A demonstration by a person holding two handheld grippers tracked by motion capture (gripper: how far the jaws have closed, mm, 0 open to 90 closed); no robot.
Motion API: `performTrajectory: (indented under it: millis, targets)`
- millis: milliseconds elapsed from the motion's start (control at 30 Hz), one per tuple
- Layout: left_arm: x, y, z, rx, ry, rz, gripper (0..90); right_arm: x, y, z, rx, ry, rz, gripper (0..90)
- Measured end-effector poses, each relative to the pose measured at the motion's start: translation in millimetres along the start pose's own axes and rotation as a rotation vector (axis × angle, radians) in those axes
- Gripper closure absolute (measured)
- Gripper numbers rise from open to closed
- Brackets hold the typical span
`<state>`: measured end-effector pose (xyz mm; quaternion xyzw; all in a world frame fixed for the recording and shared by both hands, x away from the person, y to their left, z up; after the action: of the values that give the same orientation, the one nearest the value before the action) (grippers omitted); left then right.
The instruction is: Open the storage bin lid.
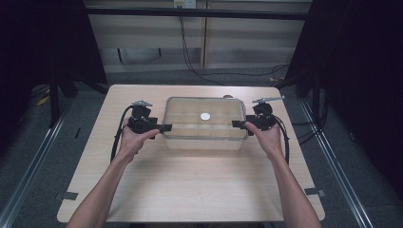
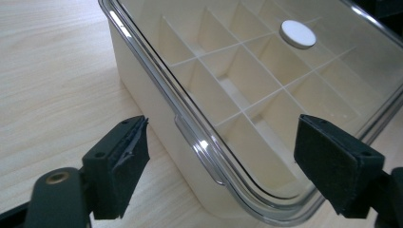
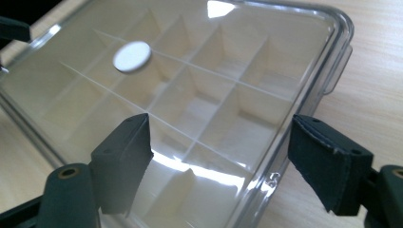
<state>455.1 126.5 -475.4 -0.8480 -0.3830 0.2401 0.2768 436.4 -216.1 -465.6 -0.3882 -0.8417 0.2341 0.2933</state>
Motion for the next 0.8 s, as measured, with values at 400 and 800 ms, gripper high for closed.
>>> performTrajectory:
  millis: [400, 800]
  targets:
    - [-4.3, 11.9, 0.0, 0.027, 0.013, 0.011, 18.9, -7.0, 8.4, 4.0, 0.026, 0.027, 0.019, 16.5]
    - [-9.2, 20.4, -1.7, 0.034, 0.012, 0.037, 15.7, -8.6, 20.6, 6.7, 0.047, 0.048, 0.003, 11.1]
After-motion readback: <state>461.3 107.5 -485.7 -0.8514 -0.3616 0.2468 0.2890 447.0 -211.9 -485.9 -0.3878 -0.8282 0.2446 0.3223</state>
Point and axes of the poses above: each handheld gripper's, and its own axes: y roughly forward along the jaws, z roughly out of its underside, x roughly to its left, the point moved 6 cm from there along y, roughly forward along the jaws, and after that the axes turned 7 degrees about -z, right-handed, at the moved point
